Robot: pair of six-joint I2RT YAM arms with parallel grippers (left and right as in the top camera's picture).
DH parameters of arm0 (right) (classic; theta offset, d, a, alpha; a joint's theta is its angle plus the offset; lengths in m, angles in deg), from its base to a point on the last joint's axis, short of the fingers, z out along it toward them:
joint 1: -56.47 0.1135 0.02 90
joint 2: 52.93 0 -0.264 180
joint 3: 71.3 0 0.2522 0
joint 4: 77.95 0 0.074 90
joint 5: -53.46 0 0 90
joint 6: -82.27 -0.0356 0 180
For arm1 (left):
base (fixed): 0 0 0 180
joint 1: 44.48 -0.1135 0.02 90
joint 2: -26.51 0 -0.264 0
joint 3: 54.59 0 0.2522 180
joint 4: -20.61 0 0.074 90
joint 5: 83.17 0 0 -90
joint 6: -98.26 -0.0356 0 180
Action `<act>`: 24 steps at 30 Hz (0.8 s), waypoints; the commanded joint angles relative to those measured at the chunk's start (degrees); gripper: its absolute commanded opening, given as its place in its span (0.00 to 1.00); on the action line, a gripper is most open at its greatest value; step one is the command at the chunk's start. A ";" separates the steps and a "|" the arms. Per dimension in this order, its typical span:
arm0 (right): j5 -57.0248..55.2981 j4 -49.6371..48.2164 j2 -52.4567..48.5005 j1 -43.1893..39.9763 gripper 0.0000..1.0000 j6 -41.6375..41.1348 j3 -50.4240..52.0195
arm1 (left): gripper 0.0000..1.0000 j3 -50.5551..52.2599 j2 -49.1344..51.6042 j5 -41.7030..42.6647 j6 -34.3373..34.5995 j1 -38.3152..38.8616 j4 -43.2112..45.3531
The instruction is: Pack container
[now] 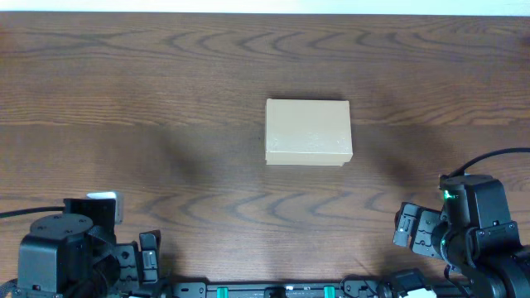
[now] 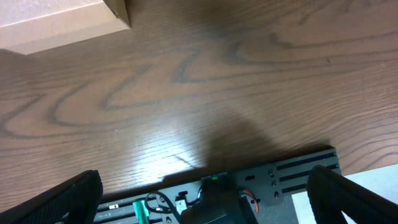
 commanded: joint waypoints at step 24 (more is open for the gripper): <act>-0.68 0.09 0.11 -0.28 0.99 -0.20 0.31 | 0.95 29.70 -22.03 8.28 -13.75 -8.37 70.84</act>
